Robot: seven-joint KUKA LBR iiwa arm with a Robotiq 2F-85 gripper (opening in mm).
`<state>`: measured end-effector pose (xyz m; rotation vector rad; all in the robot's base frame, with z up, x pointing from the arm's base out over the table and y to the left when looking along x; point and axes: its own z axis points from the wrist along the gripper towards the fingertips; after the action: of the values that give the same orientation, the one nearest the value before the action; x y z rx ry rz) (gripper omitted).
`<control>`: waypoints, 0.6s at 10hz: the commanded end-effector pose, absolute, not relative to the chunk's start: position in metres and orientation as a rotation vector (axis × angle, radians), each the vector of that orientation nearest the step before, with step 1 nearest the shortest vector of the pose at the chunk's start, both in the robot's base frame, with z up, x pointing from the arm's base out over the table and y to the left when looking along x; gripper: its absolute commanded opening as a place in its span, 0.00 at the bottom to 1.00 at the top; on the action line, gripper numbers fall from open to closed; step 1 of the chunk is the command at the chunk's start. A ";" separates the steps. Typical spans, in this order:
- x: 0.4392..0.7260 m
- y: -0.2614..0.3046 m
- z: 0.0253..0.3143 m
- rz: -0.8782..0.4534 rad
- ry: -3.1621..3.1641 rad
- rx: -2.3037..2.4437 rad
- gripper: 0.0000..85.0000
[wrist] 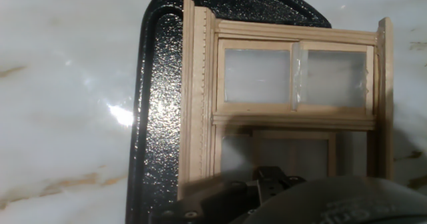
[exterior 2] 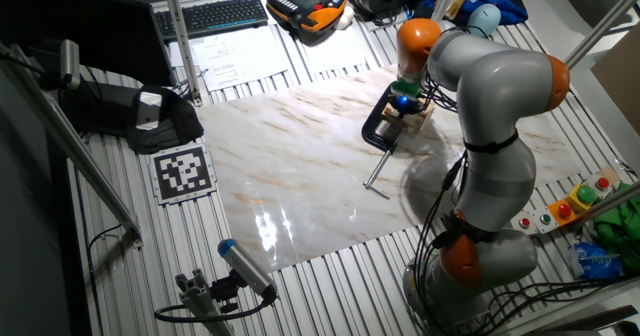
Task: Open a sliding window
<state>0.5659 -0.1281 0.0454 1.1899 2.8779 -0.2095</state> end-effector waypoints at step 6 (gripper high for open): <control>0.554 -0.155 0.067 -0.262 2.912 1.152 0.00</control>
<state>0.5533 -0.1561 0.0676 1.1549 2.9111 -0.2642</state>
